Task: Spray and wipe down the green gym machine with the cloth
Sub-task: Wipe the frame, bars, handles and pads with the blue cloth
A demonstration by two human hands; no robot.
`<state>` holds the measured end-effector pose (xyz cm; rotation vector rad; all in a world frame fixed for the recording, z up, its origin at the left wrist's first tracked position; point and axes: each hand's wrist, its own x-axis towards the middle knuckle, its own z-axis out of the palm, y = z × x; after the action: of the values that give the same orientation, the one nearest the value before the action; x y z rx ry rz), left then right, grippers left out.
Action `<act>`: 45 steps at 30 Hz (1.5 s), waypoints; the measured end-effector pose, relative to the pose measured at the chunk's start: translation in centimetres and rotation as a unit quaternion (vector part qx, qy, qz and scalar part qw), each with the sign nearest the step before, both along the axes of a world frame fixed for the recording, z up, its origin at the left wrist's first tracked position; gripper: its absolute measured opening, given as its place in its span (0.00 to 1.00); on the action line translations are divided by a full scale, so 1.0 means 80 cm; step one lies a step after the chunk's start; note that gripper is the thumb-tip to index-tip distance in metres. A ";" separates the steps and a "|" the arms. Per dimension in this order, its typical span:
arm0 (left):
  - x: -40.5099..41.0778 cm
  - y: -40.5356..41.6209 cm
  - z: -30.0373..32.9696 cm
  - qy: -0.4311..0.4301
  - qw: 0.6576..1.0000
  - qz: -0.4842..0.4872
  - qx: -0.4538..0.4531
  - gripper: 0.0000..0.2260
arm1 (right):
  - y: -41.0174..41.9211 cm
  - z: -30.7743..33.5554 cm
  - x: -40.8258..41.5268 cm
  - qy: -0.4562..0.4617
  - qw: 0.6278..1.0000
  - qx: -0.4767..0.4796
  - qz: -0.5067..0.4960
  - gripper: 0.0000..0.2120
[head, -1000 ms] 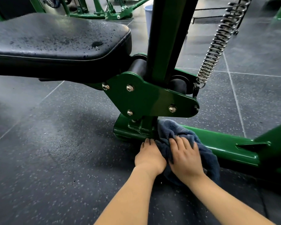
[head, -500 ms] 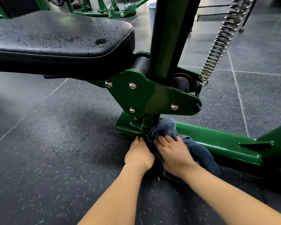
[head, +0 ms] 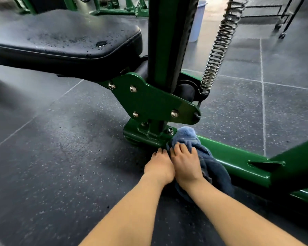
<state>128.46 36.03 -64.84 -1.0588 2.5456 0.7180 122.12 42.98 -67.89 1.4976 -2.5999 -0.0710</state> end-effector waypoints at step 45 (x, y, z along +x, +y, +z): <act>0.080 -0.219 -0.008 0.031 0.990 -0.125 0.058 0.28 | -0.194 0.044 0.104 -0.142 0.969 0.121 -0.165 0.29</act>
<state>134.87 18.55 -65.45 -0.6735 2.5898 0.8268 130.45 27.43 -64.40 1.1973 -3.1527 -0.2304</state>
